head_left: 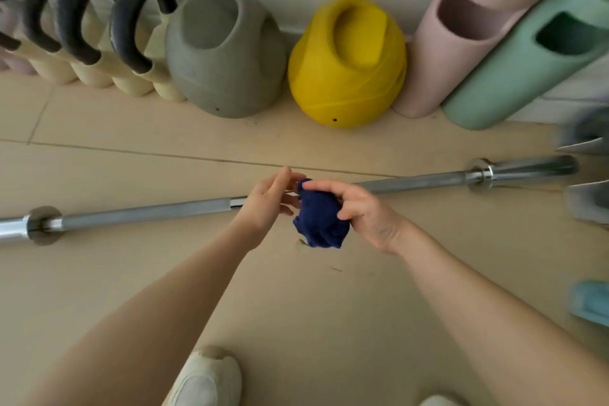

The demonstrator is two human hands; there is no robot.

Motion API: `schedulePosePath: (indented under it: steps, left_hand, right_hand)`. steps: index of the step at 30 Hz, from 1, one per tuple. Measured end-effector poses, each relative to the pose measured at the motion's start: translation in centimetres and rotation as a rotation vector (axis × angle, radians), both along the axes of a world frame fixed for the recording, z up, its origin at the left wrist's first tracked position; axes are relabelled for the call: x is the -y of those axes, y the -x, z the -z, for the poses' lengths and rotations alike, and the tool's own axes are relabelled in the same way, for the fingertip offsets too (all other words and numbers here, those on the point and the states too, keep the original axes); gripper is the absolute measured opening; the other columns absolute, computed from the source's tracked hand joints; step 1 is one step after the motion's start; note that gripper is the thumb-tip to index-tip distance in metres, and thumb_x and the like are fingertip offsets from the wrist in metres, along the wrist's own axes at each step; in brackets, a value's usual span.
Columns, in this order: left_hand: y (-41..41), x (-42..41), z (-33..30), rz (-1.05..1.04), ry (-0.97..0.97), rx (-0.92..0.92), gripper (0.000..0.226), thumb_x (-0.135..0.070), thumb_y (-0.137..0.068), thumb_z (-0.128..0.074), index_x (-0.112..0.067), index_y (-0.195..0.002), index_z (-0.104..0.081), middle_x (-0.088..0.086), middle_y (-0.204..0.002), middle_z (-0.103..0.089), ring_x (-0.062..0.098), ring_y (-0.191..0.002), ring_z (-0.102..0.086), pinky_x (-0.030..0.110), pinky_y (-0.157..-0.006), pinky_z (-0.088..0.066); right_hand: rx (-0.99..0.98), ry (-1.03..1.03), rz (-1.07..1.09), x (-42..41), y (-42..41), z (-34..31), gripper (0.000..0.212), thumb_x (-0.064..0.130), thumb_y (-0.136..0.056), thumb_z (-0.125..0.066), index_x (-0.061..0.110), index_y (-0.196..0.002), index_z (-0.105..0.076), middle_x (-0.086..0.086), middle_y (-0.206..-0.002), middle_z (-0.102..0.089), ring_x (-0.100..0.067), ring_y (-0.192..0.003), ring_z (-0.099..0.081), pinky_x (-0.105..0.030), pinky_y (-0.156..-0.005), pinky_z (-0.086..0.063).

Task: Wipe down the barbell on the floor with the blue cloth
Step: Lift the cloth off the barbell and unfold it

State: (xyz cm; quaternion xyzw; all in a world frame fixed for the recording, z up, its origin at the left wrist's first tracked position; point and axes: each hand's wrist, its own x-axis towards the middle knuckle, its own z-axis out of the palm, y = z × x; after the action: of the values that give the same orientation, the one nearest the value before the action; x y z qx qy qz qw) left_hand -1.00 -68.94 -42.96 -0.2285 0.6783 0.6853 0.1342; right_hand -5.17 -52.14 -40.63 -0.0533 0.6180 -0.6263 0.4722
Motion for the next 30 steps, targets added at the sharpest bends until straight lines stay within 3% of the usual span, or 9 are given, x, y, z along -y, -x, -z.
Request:
schedulePosePath:
  steps: [2, 5, 8, 12, 14, 18, 22, 26, 30]
  left_hand:
    - [1.4, -2.7, -2.0, 0.121, -0.06, -0.015, 0.042, -0.032, -0.102, -0.025, -0.022, -0.09, -0.064, 0.001, -0.082, -0.062, 0.017, -0.071, -0.055, 0.026, -0.067, -0.046]
    - [3.4, -6.4, -5.1, 0.327, -0.037, -0.036, 0.046, -0.03, -0.103, -0.026, -0.017, -0.081, -0.064, 0.003, -0.075, -0.059, 0.017, -0.071, -0.05, 0.022, -0.061, -0.043]
    - [4.7, -10.0, -8.5, 0.509, 0.062, -0.116, 0.044, -0.029, -0.102, -0.03, -0.016, -0.073, -0.061, 0.004, -0.069, -0.056, 0.021, -0.069, -0.05, 0.025, -0.06, -0.045]
    - [5.1, -12.2, -10.8, 0.683, 0.233, -0.322, 0.036, -0.034, -0.096, -0.045, -0.017, -0.068, -0.058, -0.007, -0.067, -0.052, 0.005, -0.06, -0.05, 0.018, -0.063, -0.041]
    - [4.9, -12.7, -11.0, 0.767, 0.312, -0.445, 0.028, -0.033, -0.087, -0.062, -0.014, -0.066, -0.058, -0.01, -0.076, -0.051, 0.004, -0.07, -0.051, 0.018, -0.07, -0.04]
    - [3.7, -14.0, -10.9, 0.851, 0.252, -0.414, 0.024, -0.041, -0.069, -0.067, -0.02, -0.071, -0.055, -0.01, -0.076, -0.058, 0.009, -0.074, -0.054, 0.023, -0.075, -0.043]
    - [2.6, -14.9, -11.5, 0.797, 0.03, -0.324, 0.017, -0.011, -0.091, -0.057, -0.024, -0.081, -0.056, 0.002, -0.078, -0.062, 0.013, -0.074, -0.056, 0.029, -0.073, -0.047]
    - [2.8, -15.4, -12.2, 0.871, 0.25, -0.367, 0.016, -0.018, -0.092, -0.057, -0.028, -0.08, -0.058, 0.003, -0.081, -0.066, 0.014, -0.074, -0.055, 0.036, -0.077, -0.049]
    - [3.0, -16.7, -12.5, 1.088, 0.553, -0.321, 0.014, -0.037, -0.082, -0.067, -0.026, -0.085, -0.059, -0.005, -0.079, -0.063, 0.013, -0.074, -0.054, 0.031, -0.072, -0.046]
  right_hand:
    - [0.019, 0.052, 0.071, -3.0, 0.6, -1.9, 0.05, 0.011, -0.072, -0.04, 0.003, -0.118, -0.058, -0.012, -0.125, -0.059, -0.024, -0.116, -0.056, -0.033, -0.1, -0.043]
    - [-0.094, -0.036, 0.135, -6.7, 1.0, -4.2, 0.019, 0.006, -0.084, -0.051, 0.011, -0.091, -0.067, -0.003, -0.096, -0.069, -0.016, -0.091, -0.063, -0.035, -0.09, -0.047]
    - [-0.264, -0.127, 0.225, -10.0, 0.5, -6.6, 0.031, -0.011, -0.086, -0.051, 0.015, -0.076, -0.064, 0.011, -0.067, -0.07, 0.001, -0.067, -0.06, -0.025, -0.074, -0.046]
    - [-0.393, -0.142, 0.349, -13.2, 0.4, -9.8, 0.031, -0.013, -0.086, -0.05, 0.015, -0.078, -0.059, 0.014, -0.061, -0.068, 0.005, -0.061, -0.058, -0.016, -0.067, -0.044]
    - [-0.424, -0.136, 0.391, -14.6, 0.5, -11.3, 0.03, -0.012, -0.087, -0.049, 0.016, -0.08, -0.057, 0.014, -0.06, -0.067, 0.004, -0.058, -0.057, -0.017, -0.063, -0.043]
    - [-0.507, -0.229, 0.206, -16.2, -0.3, -12.8, 0.032, -0.012, -0.088, -0.047, 0.017, -0.081, -0.059, 0.014, -0.064, -0.067, 0.006, -0.063, -0.057, -0.01, -0.065, -0.043]
    - [-0.531, -0.406, 0.036, -17.5, -0.8, -13.5, 0.032, -0.009, -0.091, -0.042, 0.018, -0.092, -0.06, -0.003, -0.091, -0.064, 0.0, -0.075, -0.056, -0.018, -0.073, -0.044]
    - [-0.495, -0.535, -0.061, -18.7, -1.4, -13.1, 0.017, 0.014, -0.086, -0.05, 0.025, -0.085, -0.062, -0.011, -0.087, -0.067, -0.012, -0.075, -0.056, -0.034, -0.068, -0.044]
    - [-0.593, -0.77, -0.291, -19.7, -1.4, -13.5, 0.018, 0.027, -0.084, -0.061, 0.028, -0.066, -0.058, 0.008, -0.06, -0.058, -0.006, -0.05, -0.052, -0.032, -0.057, -0.047]
